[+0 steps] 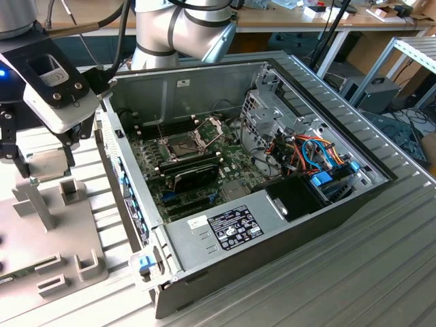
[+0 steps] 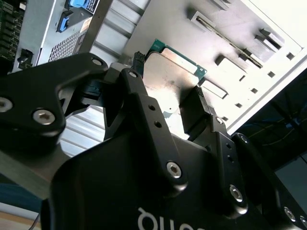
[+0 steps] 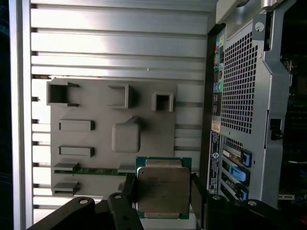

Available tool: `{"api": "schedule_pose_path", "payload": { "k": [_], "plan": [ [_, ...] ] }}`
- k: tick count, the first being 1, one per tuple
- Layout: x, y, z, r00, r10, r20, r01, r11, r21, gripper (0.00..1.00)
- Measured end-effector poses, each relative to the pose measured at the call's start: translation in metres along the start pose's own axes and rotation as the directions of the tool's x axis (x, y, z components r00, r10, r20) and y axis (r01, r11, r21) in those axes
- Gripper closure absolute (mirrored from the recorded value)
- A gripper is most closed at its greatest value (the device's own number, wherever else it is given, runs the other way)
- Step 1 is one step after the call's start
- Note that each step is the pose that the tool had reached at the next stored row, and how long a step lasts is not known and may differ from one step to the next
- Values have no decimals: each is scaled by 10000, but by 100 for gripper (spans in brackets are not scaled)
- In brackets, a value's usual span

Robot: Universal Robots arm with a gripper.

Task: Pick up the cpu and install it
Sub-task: 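Pick up the cpu and move it towards the insertion slot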

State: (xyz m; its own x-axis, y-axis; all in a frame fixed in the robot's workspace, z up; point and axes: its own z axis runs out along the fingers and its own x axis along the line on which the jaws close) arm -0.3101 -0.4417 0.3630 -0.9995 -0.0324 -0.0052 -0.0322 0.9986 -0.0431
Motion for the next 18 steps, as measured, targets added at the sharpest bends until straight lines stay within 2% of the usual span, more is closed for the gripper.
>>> {"api": "schedule_pose_path", "payload": {
  "k": [8,18],
  "plan": [
    [-73,-2,0,10000,0,-1,0,10000,0,45],
    [-127,-4,1,10000,0,0,0,10000,0,45]
  ]
}}
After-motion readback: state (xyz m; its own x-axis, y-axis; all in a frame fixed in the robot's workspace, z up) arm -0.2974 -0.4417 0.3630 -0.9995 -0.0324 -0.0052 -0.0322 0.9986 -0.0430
